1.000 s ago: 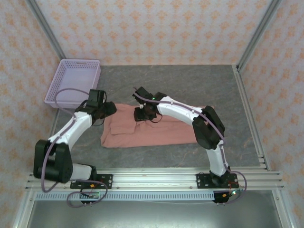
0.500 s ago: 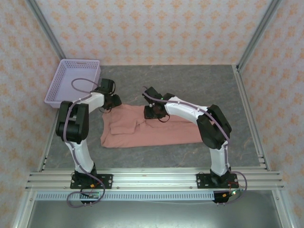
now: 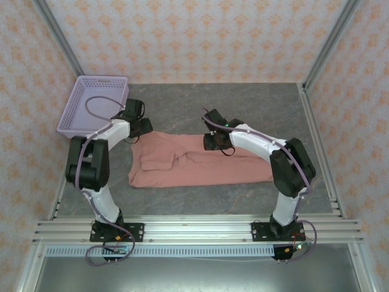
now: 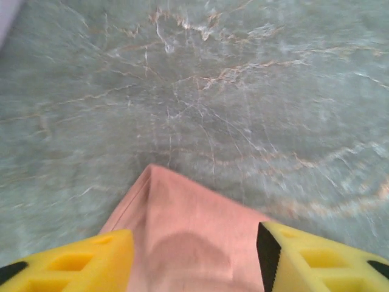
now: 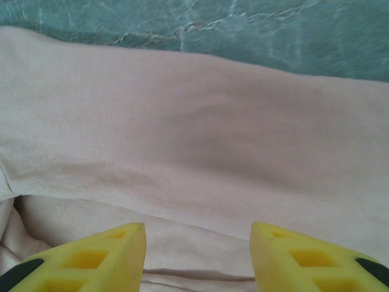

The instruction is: Fold the inside-out t-shirt

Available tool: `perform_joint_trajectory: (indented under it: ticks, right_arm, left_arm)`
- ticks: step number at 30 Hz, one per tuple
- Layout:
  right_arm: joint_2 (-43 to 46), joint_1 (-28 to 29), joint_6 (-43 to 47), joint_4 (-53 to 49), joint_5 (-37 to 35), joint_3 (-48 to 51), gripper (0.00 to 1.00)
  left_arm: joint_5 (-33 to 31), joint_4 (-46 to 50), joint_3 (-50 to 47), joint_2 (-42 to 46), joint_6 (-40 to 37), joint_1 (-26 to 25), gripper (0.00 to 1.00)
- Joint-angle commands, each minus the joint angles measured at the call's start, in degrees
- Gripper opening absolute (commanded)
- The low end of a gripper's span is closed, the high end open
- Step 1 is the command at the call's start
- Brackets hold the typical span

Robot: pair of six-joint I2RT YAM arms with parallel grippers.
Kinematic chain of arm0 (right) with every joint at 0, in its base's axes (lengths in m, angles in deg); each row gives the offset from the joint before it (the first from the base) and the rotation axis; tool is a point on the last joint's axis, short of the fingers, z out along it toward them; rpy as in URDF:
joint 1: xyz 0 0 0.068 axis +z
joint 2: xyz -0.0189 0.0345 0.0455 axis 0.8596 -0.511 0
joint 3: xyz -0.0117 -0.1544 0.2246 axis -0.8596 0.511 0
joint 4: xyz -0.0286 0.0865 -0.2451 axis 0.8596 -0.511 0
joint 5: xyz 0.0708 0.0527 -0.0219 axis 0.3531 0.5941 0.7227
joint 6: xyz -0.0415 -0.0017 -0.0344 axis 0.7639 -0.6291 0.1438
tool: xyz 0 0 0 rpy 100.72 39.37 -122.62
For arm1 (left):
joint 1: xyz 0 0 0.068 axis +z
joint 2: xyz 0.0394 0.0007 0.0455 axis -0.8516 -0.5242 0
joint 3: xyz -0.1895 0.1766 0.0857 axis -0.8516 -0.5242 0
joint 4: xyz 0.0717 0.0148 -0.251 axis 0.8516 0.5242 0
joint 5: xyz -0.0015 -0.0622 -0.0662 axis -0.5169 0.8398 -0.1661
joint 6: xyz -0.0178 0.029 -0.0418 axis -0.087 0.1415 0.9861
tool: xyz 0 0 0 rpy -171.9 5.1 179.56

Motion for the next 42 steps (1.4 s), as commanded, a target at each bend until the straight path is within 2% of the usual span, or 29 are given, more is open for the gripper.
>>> perform_joint_trajectory:
  ticks: [1, 3, 5, 9, 19, 25, 32, 38, 42]
  right_arm:
    - [3.30, -0.65, 2.86, 0.74, -2.28, 2.00, 0.54]
    - [4.57, -0.96, 3.17, 2.39, -1.18, 3.29, 0.60]
    - [5.22, -1.03, 3.47, 3.92, 0.23, 4.06, 0.70]
    - [4.66, -1.03, 3.52, 6.14, 3.38, 4.40, 0.77]
    - [3.27, -1.03, 3.02, 8.35, 5.71, 5.76, 0.77]
    - [2.64, -1.03, 2.42, 8.36, 5.68, 5.65, 0.76]
    - [1.64, -1.03, 1.72, 8.25, 6.46, 5.09, 0.75]
    - [1.67, -1.00, 1.32, 8.29, 6.56, 5.57, 0.75]
    - [1.77, -1.03, 1.07, 8.43, 6.44, 6.22, 0.74]
  left_arm:
    - [0.21, 0.95, -5.63, 5.59, -0.09, 1.46, 0.66]
    - [3.93, 0.22, -10.70, 8.30, 0.80, 2.51, 0.72]
    - [6.64, -0.49, -15.00, 11.01, 0.89, 2.92, 0.81]
    - [8.87, 1.49, -18.41, 13.67, -0.74, 2.91, 1.00]
    - [12.37, 2.92, -17.56, 9.42, -3.98, 2.55, 1.00]
    - [14.85, 1.94, -17.85, 9.33, -4.25, -0.86, 0.99]
    - [17.47, -0.77, -19.10, 8.39, -3.41, -3.71, 0.88]
    - [17.99, -2.34, -18.89, 7.44, -3.43, -6.47, 0.83]
    - [18.25, -3.15, -18.97, 7.07, -3.84, -7.78, 0.73]
